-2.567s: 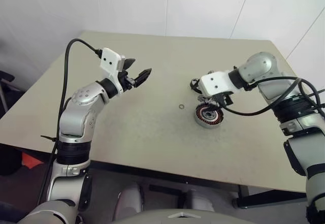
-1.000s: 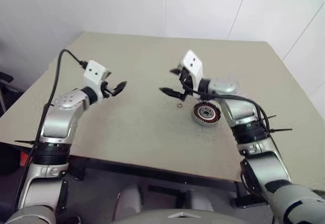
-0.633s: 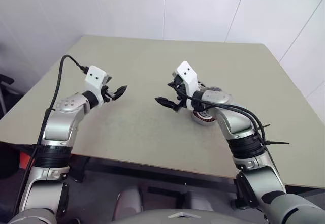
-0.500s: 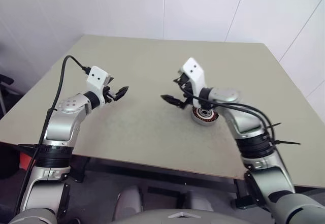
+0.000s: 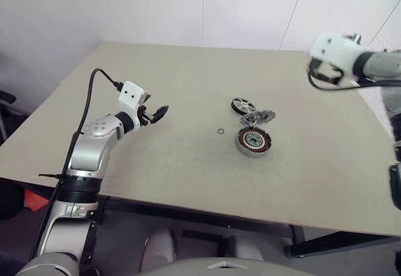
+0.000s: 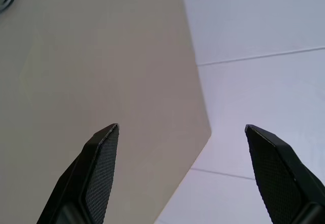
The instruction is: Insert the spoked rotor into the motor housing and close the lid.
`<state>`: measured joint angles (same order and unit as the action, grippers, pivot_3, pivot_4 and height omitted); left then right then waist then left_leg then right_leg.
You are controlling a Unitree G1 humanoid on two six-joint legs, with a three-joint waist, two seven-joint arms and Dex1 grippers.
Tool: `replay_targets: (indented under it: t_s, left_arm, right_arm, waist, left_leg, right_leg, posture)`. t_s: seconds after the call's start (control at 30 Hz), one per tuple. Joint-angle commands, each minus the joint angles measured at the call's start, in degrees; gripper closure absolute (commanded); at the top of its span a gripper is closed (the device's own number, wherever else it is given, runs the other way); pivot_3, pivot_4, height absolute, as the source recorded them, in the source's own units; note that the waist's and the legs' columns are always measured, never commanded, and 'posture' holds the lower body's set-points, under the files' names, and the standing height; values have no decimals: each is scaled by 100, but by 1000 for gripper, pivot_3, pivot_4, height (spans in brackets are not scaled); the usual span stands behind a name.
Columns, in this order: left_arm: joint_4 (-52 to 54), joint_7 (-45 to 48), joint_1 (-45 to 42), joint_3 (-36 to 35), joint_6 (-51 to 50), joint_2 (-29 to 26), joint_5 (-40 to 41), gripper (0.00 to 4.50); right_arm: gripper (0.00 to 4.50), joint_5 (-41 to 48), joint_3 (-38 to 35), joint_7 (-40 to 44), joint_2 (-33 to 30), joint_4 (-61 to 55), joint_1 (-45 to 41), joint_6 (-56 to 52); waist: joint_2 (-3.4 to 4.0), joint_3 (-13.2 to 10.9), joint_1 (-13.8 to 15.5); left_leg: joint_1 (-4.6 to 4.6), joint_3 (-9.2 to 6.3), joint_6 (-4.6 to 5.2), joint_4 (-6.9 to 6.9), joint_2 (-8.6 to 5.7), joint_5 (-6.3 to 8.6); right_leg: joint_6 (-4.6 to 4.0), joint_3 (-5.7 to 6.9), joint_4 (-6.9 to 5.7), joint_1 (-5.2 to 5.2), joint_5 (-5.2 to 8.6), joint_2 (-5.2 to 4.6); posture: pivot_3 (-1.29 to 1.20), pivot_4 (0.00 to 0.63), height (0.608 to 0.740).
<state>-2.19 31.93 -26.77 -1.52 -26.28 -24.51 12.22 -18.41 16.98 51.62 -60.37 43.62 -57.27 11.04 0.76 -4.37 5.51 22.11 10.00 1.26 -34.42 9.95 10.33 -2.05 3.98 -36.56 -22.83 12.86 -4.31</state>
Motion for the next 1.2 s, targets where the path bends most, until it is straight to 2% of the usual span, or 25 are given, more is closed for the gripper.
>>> replay_targets:
  t_s: [0.03,0.13,0.2,0.27,0.33,0.5,0.63,1.0,1.2]
  left_arm:
    - [69,-5,-90,30,154,43,-25,553]
    - [27,-13,-107,59,186,94,-37,553]
    - [-5,-27,-128,87,206,139,-43,553]
    - [-20,-36,-142,108,220,172,-48,553]
    - [-15,-45,-143,111,224,195,-56,553]
    - [146,-106,-13,61,187,213,-43,553]
    - [290,-172,109,42,135,205,-31,553]
    - [605,-311,305,-15,-16,162,-3,553]
    - [813,-376,452,-28,-129,180,7,553]
  right_arm:
    - [0,-51,181,1261,-272,56,-369,850]
    - [0,170,272,2263,-285,-157,-418,1458]
    - [0,620,326,3148,-184,-650,-207,1659]
    - [0,1126,398,3821,-92,-1295,98,1591]
    - [0,1616,645,4063,-157,-1992,403,1334]
    - [0,1938,1205,4088,-272,-2619,815,1110]
    - [0,1854,1470,4088,80,-2508,892,954]
    - [0,980,1716,3930,1395,-713,397,1290]
    - [0,461,1668,3740,1707,388,-30,1846]
  waist:
    - [3,1,-32]
    - [18,2,-74]
    - [17,2,-70]
    - [16,3,-42]
    - [16,3,5]
    - [16,3,59]
    - [16,3,40]
    - [16,3,-1]
    - [15,3,15]
  left_leg:
    - [18,2,8,-7,0,4]
    - [57,3,44,-56,14,19]
    - [67,5,51,-76,30,24]
    - [70,5,51,-87,38,25]
    - [58,3,49,-95,48,26]
    - [54,3,28,-97,48,25]
    - [42,4,28,-99,48,23]
    - [18,4,20,-98,48,19]
    - [28,3,21,-97,49,20]
  right_leg:
    - [-3,-1,-6,-19,0,0]
    - [-10,1,-21,-48,3,3]
    - [-10,12,-23,-46,3,3]
    - [-10,21,-23,-41,3,3]
    - [-10,33,-22,-23,3,3]
    - [-9,36,-20,-13,3,1]
    - [-9,35,-13,1,4,0]
    - [-8,33,-15,18,4,1]
    - [-9,37,-15,14,3,1]
  posture:
    - [0,0,740]
    - [0,0,740]
    - [0,0,740]
    - [0,0,740]
    - [0,0,740]
    - [0,0,740]
    - [0,0,740]
    - [0,0,740]
    - [0,0,740]
